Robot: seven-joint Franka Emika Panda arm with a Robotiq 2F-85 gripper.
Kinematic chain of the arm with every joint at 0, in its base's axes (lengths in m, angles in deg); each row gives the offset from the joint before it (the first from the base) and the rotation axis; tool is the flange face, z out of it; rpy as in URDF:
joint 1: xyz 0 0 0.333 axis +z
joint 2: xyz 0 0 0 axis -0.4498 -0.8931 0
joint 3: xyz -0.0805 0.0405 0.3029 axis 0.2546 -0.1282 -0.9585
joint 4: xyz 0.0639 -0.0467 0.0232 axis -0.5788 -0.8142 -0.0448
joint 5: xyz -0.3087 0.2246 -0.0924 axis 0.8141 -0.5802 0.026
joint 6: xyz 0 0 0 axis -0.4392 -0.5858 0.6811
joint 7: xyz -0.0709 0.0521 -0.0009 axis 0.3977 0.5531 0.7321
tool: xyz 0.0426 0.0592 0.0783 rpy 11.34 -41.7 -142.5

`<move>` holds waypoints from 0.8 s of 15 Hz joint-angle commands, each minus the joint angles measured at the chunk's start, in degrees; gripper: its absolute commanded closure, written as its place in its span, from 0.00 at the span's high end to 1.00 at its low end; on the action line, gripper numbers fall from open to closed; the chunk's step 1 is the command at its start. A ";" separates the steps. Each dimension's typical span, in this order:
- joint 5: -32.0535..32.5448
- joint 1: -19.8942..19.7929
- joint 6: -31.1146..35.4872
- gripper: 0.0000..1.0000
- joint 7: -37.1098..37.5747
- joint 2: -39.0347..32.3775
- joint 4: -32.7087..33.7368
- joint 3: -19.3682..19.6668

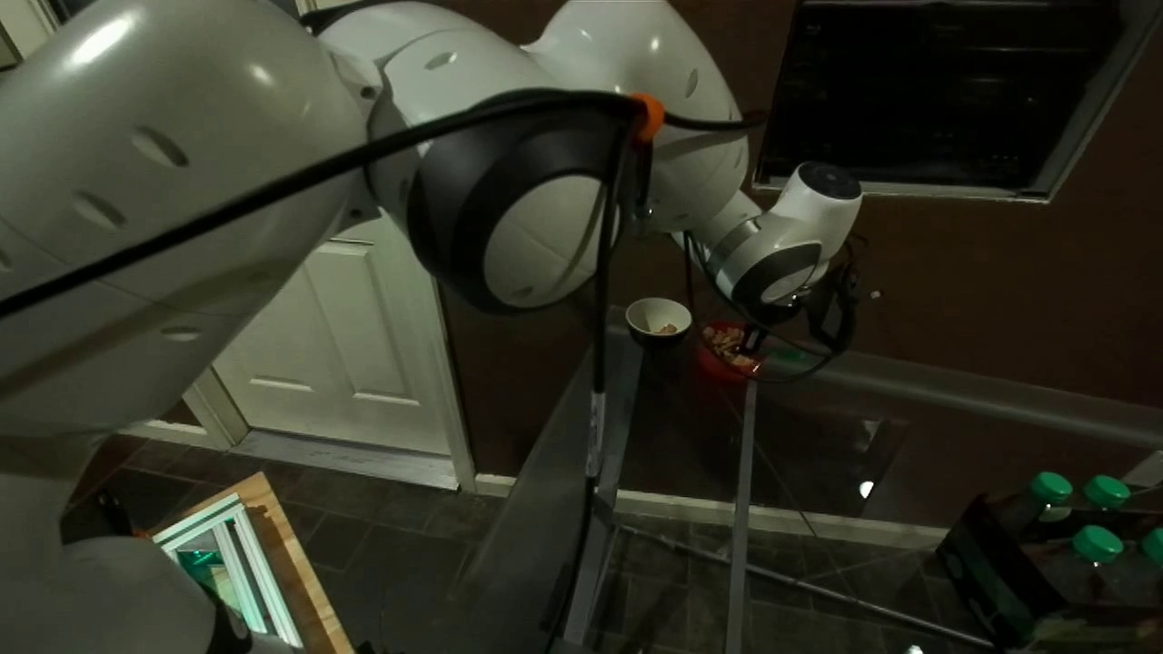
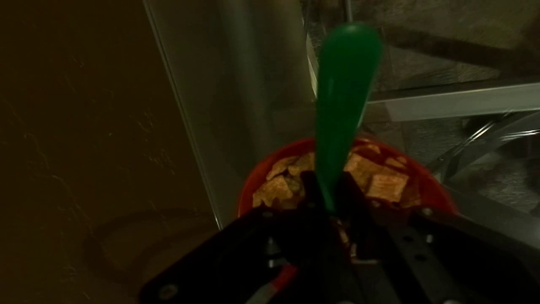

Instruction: Pick up the spoon, scoop some content from the red bowl, place it in the black bowl and place the spoon in the red bowl

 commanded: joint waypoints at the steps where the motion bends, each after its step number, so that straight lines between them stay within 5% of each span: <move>1: -2.58 -0.96 -1.95 0.04 -3.64 1.14 -0.78 -0.43; 12: -5.55 -1.82 -3.86 0.04 -5.98 1.95 -0.72 -0.09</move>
